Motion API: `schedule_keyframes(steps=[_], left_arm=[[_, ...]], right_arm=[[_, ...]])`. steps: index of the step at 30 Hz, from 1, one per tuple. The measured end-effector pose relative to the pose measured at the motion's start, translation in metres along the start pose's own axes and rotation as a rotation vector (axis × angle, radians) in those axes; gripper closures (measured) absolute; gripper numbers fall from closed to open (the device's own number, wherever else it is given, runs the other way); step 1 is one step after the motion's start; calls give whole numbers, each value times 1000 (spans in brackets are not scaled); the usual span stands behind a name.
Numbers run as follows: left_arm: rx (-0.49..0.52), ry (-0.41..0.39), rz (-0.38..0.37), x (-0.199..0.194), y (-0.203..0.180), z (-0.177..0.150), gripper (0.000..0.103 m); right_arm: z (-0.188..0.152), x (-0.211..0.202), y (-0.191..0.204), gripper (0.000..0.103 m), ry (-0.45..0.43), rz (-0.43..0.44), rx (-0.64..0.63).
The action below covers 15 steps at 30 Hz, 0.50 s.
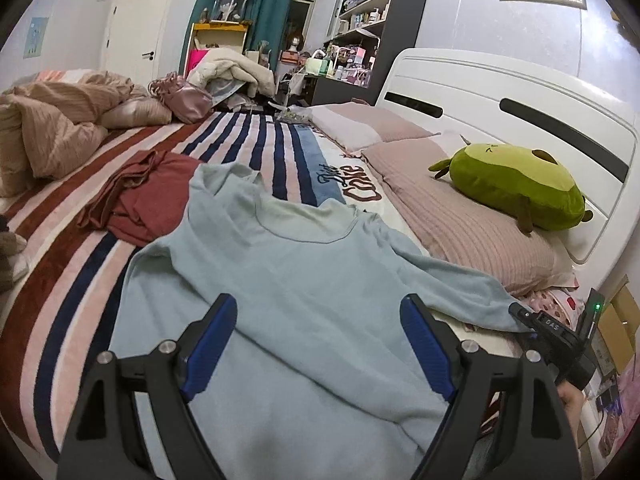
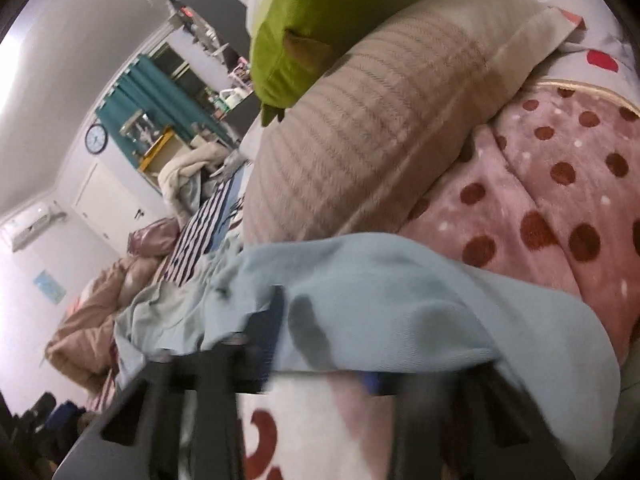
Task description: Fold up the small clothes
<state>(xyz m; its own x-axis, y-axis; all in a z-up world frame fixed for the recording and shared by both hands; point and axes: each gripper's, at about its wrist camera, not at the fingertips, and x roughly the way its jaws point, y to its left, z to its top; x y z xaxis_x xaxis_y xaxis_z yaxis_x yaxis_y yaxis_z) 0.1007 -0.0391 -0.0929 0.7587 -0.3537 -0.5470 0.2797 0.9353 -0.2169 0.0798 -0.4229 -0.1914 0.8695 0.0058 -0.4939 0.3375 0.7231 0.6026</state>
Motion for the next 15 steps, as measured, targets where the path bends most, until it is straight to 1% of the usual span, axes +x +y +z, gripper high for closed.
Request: schedule_keyframes(steps=[1, 2, 3, 5, 8, 11, 14, 15], left_arm=[[-1, -1, -3, 0, -1, 1, 22], [-2, 0, -3, 0, -3, 2, 21], [-3, -2, 3, 0, -3, 3, 21], [-2, -11, 20, 0, -3, 2, 21], [-6, -19, 24, -3, -1, 2, 21], [-18, -39, 31, -10, 4, 1, 21], [-38, -48, 33, -16, 14, 0, 21], [-50, -52, 35, -19, 19, -1, 21]], right_arm=[[2, 0, 0, 94, -5, 7, 5], [4, -2, 0, 94, -14, 14, 4], [7, -6, 0, 97, -26, 18, -4], [11, -10, 5, 98, -49, 19, -30], [15, -18, 22, 99, -87, 27, -94], [21, -25, 56, 99, -125, 86, -182], [19, -32, 99, 100, -150, 180, -304], [15, -34, 109, 100, -150, 204, -327]])
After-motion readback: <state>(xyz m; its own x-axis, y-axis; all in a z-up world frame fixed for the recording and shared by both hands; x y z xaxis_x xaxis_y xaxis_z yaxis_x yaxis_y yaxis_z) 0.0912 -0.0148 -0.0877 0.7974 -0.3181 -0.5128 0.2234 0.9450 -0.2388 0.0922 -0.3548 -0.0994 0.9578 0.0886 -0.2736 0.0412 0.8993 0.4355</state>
